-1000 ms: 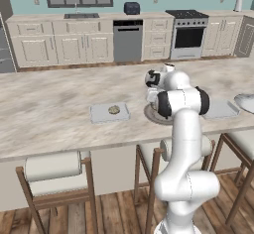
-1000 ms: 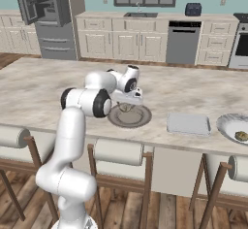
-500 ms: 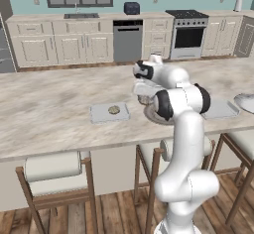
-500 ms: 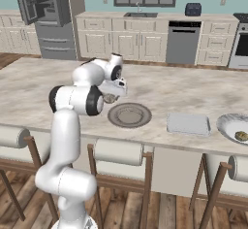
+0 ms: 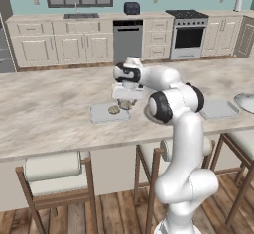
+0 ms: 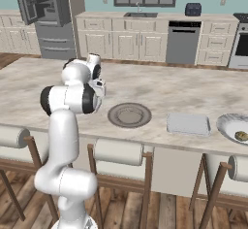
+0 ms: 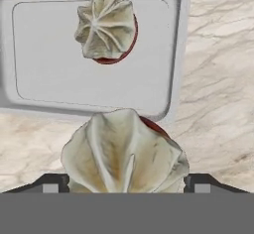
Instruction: Place two dumplings into each of the tupperware containers and then place the containers in the fridge.
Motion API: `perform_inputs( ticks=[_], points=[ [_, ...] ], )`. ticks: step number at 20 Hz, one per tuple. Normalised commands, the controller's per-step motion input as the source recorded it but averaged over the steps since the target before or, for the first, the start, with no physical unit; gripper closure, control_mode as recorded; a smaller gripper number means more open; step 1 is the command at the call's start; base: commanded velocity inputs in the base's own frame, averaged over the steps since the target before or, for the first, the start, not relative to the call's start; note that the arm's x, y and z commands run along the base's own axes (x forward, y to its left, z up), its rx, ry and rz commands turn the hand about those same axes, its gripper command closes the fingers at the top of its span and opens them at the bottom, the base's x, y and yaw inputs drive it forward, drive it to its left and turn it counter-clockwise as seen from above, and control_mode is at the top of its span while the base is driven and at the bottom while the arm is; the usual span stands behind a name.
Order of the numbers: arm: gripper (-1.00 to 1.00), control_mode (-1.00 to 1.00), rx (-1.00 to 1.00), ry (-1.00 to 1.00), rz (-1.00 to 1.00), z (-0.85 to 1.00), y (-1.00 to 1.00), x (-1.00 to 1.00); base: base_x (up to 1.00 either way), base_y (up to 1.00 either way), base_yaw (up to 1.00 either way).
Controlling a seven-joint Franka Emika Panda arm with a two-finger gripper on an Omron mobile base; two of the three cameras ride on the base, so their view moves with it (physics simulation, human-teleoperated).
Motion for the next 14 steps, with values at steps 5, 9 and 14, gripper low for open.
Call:
perform_inputs(
  ticks=[5,9,14],
  points=[
    [1.0,-1.0,-0.04,0.06,0.0,0.03,0.93,0.07,0.0,0.0,0.0],
    [1.0,-1.0,-0.02,0.03,0.0,0.01,0.7,0.34,0.0,0.0,0.0],
    [1.0,-1.0,-0.01,0.03,0.0,-0.02,0.27,0.53,0.0,0.0,0.0]
  ],
)
